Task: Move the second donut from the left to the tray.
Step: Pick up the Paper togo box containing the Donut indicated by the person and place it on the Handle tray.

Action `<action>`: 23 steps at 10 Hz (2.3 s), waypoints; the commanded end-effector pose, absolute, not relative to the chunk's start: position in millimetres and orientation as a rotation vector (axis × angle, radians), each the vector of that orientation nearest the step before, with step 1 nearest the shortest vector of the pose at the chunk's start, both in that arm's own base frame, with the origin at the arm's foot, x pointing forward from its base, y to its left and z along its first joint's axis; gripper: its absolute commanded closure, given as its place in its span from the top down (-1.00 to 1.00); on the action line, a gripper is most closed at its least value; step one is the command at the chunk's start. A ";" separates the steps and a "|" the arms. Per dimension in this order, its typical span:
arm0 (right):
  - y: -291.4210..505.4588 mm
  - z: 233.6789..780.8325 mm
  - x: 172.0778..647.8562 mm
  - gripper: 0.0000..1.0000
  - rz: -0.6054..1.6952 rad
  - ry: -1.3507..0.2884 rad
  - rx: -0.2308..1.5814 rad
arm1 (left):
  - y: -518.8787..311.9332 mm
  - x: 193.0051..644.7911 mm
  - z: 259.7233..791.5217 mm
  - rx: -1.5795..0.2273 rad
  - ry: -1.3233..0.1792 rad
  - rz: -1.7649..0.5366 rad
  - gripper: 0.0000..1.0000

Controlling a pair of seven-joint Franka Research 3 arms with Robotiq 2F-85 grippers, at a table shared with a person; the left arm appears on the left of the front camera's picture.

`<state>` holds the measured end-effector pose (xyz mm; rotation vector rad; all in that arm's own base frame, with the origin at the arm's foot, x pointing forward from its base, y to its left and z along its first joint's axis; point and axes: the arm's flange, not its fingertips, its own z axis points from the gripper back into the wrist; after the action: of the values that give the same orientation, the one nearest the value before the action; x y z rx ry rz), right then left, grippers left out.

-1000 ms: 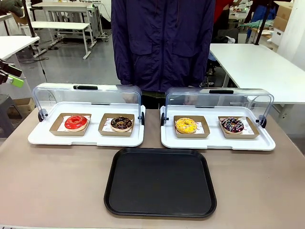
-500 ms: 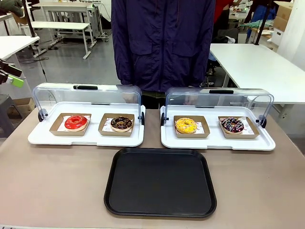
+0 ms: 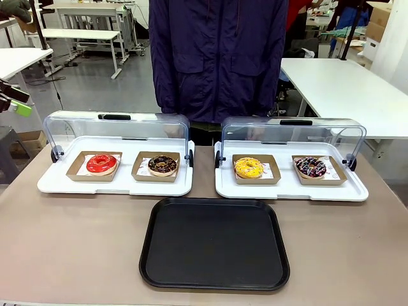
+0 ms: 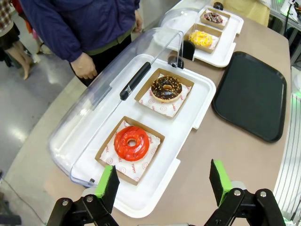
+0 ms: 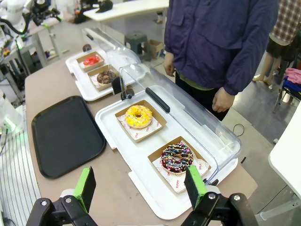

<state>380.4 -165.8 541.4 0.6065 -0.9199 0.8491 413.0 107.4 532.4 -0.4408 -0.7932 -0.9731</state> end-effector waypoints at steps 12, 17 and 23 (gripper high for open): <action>-166.3 541.4 381.9 1.00 0.872 -0.933 0.599 | 106.8 414.2 533.7 -0.453 -0.812 -0.978 1.00; -166.3 541.4 381.9 1.00 0.872 -0.933 0.599 | 106.8 414.2 533.7 -0.453 -0.812 -0.978 1.00; -166.3 541.4 381.9 1.00 0.872 -0.933 0.599 | 106.8 414.2 533.7 -0.453 -0.812 -0.978 1.00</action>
<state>380.5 -165.8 541.3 0.6065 -0.9198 0.8492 413.0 107.6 532.3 -0.4407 -0.7932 -0.9727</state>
